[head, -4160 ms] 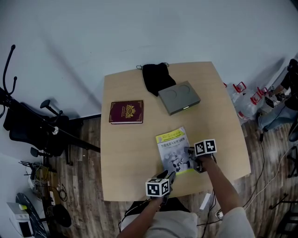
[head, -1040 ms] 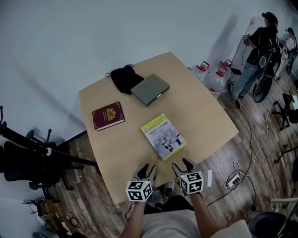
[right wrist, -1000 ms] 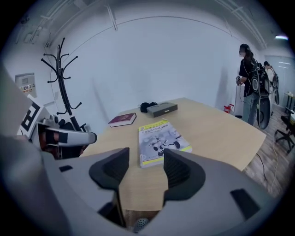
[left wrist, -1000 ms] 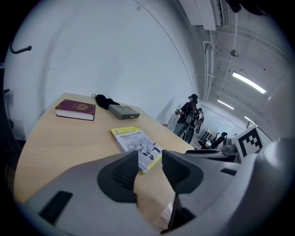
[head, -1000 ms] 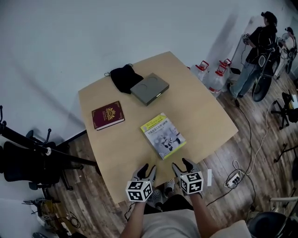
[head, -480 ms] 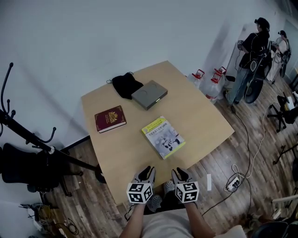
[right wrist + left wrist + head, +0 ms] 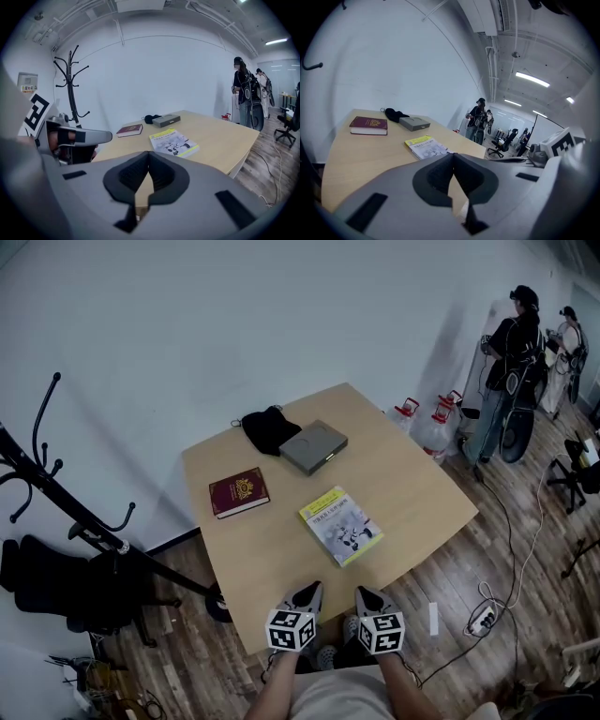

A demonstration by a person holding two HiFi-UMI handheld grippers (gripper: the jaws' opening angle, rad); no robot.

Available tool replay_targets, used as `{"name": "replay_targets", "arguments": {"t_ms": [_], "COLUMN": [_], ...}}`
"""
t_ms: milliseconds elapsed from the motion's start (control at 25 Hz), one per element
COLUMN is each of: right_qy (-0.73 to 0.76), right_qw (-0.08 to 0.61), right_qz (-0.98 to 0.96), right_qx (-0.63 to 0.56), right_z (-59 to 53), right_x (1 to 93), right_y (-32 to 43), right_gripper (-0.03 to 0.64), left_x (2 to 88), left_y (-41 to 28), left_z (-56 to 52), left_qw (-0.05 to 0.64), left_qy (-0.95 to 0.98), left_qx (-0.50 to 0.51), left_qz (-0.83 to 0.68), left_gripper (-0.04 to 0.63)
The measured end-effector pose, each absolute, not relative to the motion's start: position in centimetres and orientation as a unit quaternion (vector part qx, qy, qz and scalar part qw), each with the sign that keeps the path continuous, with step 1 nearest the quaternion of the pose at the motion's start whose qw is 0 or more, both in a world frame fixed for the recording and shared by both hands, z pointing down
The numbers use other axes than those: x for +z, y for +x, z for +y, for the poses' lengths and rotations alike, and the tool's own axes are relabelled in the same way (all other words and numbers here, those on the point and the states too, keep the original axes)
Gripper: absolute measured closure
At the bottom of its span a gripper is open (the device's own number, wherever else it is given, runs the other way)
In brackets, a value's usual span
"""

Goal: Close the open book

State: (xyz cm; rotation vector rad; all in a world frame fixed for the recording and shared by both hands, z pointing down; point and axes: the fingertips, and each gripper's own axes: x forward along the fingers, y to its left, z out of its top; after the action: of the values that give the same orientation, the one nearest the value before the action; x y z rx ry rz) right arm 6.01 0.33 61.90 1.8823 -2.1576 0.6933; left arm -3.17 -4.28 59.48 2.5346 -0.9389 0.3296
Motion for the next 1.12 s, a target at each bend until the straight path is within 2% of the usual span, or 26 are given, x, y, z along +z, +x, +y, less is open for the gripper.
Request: {"name": "replay_targets", "arguments": {"t_ms": [680,1120], "right_qy": [0.637,0.641], "right_qw": [0.045,0.053], "right_qz": [-0.733,-0.730], "right_qx": [0.236,0.229], "right_z": [0.7,1.1], "right_x": [62.2,62.6], "right_y": [4.7,5.1], "right_gripper": [0.609,0.609], "left_x": [60.7,60.9], "left_y": [-5.0,-4.9], "left_z": [-4.1,-4.1], "left_qw": [0.213,0.207], "left_qy": [0.903,0.903], "left_qx": [0.121,0.119], "left_qz": [-0.353,-0.356], "left_gripper": [0.572,0.572]}}
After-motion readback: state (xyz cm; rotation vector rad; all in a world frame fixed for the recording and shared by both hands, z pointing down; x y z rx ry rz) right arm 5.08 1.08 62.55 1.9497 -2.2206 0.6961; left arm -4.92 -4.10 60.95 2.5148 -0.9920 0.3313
